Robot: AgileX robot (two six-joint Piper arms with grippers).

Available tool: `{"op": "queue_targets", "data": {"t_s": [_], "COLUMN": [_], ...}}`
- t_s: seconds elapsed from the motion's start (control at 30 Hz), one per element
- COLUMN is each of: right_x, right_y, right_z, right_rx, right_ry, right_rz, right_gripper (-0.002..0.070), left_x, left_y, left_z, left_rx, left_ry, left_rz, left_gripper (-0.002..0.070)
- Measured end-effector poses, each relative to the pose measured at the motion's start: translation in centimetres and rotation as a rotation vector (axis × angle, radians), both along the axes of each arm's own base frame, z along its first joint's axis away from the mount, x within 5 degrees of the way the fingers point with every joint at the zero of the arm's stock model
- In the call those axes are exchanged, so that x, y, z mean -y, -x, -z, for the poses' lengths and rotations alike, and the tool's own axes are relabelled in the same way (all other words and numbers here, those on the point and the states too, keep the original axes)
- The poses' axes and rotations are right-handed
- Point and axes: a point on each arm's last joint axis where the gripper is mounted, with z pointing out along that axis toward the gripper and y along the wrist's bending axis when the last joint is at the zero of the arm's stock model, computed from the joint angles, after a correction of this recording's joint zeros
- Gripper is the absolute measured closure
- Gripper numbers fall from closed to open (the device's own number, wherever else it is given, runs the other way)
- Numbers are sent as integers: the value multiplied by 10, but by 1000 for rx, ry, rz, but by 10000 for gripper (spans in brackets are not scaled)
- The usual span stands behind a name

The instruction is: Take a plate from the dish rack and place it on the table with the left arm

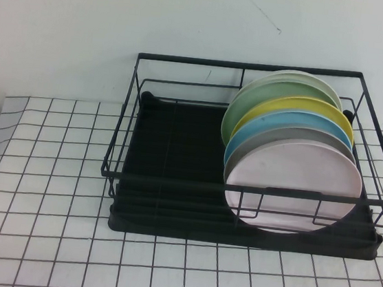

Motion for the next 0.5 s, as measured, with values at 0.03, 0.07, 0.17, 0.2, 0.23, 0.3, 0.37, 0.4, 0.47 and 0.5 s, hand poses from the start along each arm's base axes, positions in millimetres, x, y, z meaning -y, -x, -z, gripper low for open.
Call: {"op": "queue_targets", "data": {"t_s": [0.03, 0.07, 0.17, 0.2, 0.23, 0.3, 0.37, 0.4, 0.47, 0.5], "right_x": [0, 0, 0, 0, 0, 0, 0, 0, 0, 0], "right_y": [0, 0, 0, 0, 0, 0, 0, 0, 0, 0], "right_z": [0, 0, 0, 0, 0, 0, 0, 0, 0, 0], "right_rx": [0, 0, 0, 0, 0, 0, 0, 0, 0, 0], "right_ry": [0, 0, 0, 0, 0, 0, 0, 0, 0, 0], "right_rz": [0, 0, 0, 0, 0, 0, 0, 0, 0, 0], "right_gripper": [678, 678, 678, 678, 678, 678, 678, 678, 678, 678], "left_x": [0, 0, 0, 0, 0, 0, 0, 0, 1, 1], "left_y": [0, 0, 0, 0, 0, 0, 0, 0, 0, 0], "left_z": [0, 0, 0, 0, 0, 0, 0, 0, 0, -1], "left_rx": [0, 0, 0, -2, -2, -2, -2, -2, 0, 5], "left_ry": [0, 0, 2, 4, 4, 4, 4, 6, 18, 34], "left_rz": [0, 0, 0, 1, 1, 1, 1, 1, 2, 2], "left_gripper": [677, 677, 677, 677, 677, 677, 677, 677, 677, 677]}}
